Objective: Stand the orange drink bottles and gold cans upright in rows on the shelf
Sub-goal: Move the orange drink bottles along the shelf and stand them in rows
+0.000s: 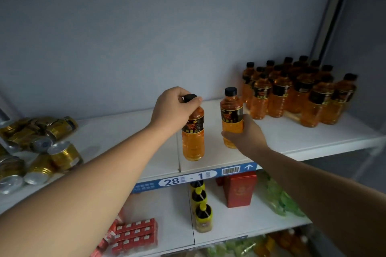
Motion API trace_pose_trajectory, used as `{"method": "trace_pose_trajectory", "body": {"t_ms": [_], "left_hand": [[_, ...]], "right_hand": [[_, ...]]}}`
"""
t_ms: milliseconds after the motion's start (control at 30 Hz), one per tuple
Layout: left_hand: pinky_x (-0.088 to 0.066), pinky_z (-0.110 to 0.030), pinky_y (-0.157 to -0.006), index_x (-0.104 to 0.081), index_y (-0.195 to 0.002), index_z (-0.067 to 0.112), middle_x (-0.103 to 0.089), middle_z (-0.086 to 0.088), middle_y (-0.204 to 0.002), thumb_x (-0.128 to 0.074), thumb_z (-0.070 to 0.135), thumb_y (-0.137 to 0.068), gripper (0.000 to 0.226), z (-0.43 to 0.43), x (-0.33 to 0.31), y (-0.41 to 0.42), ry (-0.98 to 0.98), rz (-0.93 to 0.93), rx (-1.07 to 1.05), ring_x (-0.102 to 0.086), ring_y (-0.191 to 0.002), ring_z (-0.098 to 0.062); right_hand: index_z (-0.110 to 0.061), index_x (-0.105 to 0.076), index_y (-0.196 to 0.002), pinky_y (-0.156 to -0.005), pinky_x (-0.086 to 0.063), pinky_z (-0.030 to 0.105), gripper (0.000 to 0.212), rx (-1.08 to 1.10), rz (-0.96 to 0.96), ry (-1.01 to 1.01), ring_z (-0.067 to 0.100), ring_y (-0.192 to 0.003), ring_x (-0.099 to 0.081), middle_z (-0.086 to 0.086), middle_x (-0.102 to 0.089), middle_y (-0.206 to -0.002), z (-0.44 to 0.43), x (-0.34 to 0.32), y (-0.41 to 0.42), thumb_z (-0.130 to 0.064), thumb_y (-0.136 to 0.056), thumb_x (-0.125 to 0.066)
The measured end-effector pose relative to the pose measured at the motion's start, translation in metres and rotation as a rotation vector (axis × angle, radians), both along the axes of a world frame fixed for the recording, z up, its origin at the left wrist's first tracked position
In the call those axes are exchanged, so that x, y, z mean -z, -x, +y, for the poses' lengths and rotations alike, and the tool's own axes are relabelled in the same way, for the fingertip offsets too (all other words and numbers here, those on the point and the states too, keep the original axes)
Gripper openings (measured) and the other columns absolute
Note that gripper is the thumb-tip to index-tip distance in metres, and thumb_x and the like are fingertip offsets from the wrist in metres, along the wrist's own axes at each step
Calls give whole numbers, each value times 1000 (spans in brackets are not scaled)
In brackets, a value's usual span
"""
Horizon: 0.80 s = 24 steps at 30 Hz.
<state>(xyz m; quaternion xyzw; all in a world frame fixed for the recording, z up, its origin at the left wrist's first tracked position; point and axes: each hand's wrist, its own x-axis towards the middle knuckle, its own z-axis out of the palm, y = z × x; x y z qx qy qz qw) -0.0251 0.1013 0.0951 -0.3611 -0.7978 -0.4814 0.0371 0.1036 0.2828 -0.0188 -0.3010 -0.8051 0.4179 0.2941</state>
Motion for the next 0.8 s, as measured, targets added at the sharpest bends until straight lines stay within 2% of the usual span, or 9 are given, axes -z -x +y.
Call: {"method": "trace_pose_trajectory", "body": {"t_ms": [133,200,333,433,500,633,733,800], "left_hand": [[-52,-25,-70,-70,-95,24,-70,13,-91,-73,48,-86,25,55,2,-32,28,19,29,-65,-85,-4],[-54,-29,-72,-71,-95,23,-70,10,-92,-73,46,-87,26,84,2,-47,33,14,35,-66,-86,-7],[-57,-35,-76,-71,-94,20,-71,8,-90,-73,43,-88,24,141,6,-73,10,0,37,-67,-85,-9],[-53,-26,-68,-71,-92,22,-71,11,-87,-75,41,-87,19,176,16,-88,-11,-24,51,-67,-81,-5],[-49,-22,-63,-70,-90,25,-71,13,-84,-76,40,-87,16,195,22,-94,-2,-37,61,-67,-77,-2],[-52,-21,-63,-68,-88,34,-71,15,-82,-76,45,-85,15,226,27,-89,44,-23,76,-68,-74,0],[-53,-21,-62,-65,-83,39,-71,16,-81,-77,46,-85,14,246,32,-81,53,-17,113,-67,-73,2],[-51,-18,-61,-69,-91,35,-71,15,-83,-76,45,-85,13,258,37,-76,68,-9,143,-66,-73,5]], "right_hand": [[-31,-51,-116,-74,-44,33,54,44,9,-14,12,-83,-59,-13,-61,-96,51,1,-43,-36,-74,-85],[-31,-52,-117,-75,-45,33,54,55,4,-5,14,-87,-61,-10,-63,-100,79,2,-65,-35,-74,-85],[-40,-52,-107,-60,-45,19,47,62,20,-1,0,-75,-62,-17,-64,-88,134,2,-100,-31,-74,-84],[-34,-52,-120,-72,-47,31,55,75,-14,20,12,-86,-62,-12,-65,-100,165,6,-113,-36,-75,-83],[-32,-52,-126,-75,-48,34,60,84,-33,38,17,-90,-63,-10,-66,-104,180,8,-116,-38,-75,-83],[-34,-53,-123,-59,-41,19,55,82,-18,53,-1,-78,-60,-19,-64,-93,199,9,-113,-38,-76,-81],[-30,-53,-127,-71,-50,29,57,79,-33,63,12,-88,-64,-11,-67,-103,210,13,-105,-35,-77,-79],[-29,-53,-129,-84,-56,40,58,76,-40,76,20,-98,-66,-7,-68,-109,215,14,-98,-32,-77,-78]]}}
